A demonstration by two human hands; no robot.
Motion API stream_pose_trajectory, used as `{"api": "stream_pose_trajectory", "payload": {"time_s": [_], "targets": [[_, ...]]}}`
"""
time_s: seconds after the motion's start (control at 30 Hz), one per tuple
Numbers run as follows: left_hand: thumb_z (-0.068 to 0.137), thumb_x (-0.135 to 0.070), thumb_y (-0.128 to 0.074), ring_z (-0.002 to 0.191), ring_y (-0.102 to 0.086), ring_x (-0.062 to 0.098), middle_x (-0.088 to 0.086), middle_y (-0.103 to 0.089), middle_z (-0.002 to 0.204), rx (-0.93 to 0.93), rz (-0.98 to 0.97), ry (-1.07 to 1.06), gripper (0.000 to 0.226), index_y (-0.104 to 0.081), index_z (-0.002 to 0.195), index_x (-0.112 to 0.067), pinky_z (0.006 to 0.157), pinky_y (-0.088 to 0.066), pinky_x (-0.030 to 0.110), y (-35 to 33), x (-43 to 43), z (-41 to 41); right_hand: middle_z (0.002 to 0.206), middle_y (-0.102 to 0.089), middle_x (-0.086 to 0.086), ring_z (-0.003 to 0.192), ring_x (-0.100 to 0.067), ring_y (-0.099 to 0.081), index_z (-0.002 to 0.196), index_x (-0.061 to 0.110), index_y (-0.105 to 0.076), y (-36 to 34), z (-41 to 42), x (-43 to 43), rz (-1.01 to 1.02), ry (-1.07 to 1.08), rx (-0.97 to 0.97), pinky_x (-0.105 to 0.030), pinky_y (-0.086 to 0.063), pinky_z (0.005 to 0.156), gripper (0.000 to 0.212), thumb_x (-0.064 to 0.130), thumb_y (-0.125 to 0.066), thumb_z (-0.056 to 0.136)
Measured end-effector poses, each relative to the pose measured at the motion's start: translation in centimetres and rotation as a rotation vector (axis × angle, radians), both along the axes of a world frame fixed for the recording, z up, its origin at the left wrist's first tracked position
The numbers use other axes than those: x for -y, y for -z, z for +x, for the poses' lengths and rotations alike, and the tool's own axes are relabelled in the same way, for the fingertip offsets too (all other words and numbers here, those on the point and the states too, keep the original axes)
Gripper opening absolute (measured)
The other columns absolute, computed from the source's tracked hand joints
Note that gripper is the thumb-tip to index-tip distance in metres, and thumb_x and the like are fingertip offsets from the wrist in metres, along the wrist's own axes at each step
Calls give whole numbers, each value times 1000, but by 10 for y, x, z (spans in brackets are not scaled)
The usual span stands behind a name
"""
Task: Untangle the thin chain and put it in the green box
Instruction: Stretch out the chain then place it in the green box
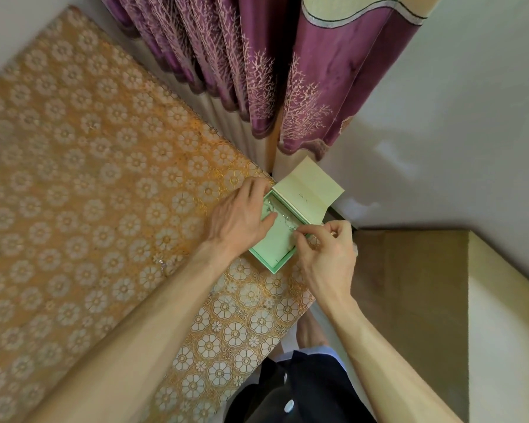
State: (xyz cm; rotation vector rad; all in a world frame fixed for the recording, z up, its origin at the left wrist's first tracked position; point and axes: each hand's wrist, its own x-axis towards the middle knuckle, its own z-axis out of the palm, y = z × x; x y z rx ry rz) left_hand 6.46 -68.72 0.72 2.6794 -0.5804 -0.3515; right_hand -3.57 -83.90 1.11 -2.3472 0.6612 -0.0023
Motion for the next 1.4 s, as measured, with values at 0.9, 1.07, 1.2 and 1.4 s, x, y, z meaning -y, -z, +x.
{"api": "stream_pose_trajectory", "payload": {"time_s": [0.9,1.07,1.2,1.4], "targets": [[102,-35,-48,111,-64,24,1,-65,130,-195,-10,-89,40,-52,140,-23,82,-55,36,-8,-22,-7,98,-59,9,86,1,-61,99,29,-48,-13,-2,0,216,108,-188,-22,-47,76,28,42,-70,88],[101,-34,-53,129,-54,17,-5,-53,145,-152,-140,-450,42,-53,140,-22,115,-37,37,-17,-83,-71,118,-55,4,96,-17,-63,120,31,-57,-40,-20,5,-74,-330,-166,-37,-53,74,30,33,-65,92],[98,-33,-55,142,-40,21,0,-43,154,-110,-67,-815,53,-42,148,-20,120,-28,44,0,-136,-144,110,-65,6,99,-15,-59,116,24,-66,-55,-23,-16,-138,-666,-36,-22,-39,77,28,21,-72,89],[104,-54,-28,156,-1,21,0,2,169,-181,174,-896,67,-7,161,-26,124,-9,51,42,-172,-215,110,-68,3,100,-23,-62,120,24,-63,-45,-8,-83,-158,-1041,-47,-34,-53,77,25,22,-64,95]]}}
